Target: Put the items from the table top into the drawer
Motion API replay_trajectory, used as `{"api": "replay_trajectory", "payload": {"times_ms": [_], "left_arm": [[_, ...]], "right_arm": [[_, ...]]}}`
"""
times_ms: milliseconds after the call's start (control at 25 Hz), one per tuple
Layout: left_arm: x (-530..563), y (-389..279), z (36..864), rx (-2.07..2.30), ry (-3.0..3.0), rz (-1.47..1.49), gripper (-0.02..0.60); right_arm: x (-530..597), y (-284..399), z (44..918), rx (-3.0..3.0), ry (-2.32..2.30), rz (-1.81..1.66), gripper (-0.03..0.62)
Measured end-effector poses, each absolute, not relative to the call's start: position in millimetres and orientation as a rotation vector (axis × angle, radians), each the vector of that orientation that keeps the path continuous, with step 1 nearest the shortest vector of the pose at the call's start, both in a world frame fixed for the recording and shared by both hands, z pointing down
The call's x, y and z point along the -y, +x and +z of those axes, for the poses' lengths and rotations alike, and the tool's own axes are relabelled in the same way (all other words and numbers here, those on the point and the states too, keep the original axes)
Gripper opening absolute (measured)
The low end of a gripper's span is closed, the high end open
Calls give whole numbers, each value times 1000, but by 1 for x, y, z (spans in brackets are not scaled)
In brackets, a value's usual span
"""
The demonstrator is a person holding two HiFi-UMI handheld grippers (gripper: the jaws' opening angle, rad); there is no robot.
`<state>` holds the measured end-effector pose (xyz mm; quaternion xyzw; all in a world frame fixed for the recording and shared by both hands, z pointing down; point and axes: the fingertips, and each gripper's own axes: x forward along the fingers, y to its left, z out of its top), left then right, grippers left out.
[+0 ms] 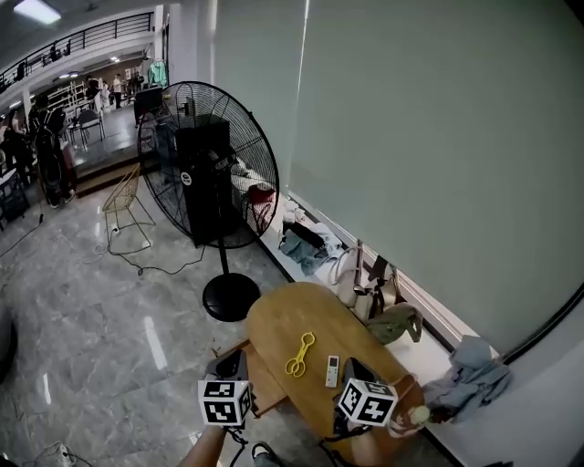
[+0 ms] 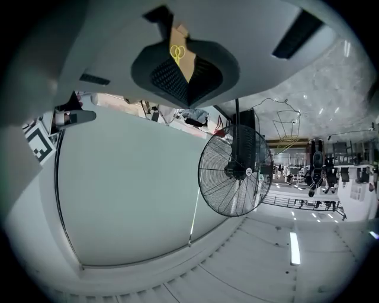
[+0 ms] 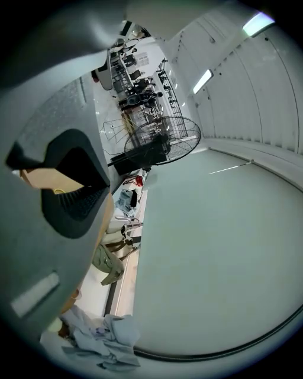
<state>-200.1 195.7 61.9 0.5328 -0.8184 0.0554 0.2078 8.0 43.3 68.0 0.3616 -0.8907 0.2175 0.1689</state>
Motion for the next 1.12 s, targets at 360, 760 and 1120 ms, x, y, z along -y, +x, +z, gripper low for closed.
{"api": "replay_trajectory", "payload": {"times_ms": [360, 760, 1120], "left_arm": [[-142, -223, 98, 2171, 1472, 170, -8], [-91, -229, 117, 2134, 1449, 203, -8], [-68, -231, 184, 2047, 1402, 253, -8]], "right_arm": [[2, -4, 101, 2428, 1073, 656, 6], [55, -32, 112, 2406, 1015, 646, 6], [81, -28, 177, 2300, 1008, 707, 5]]}}
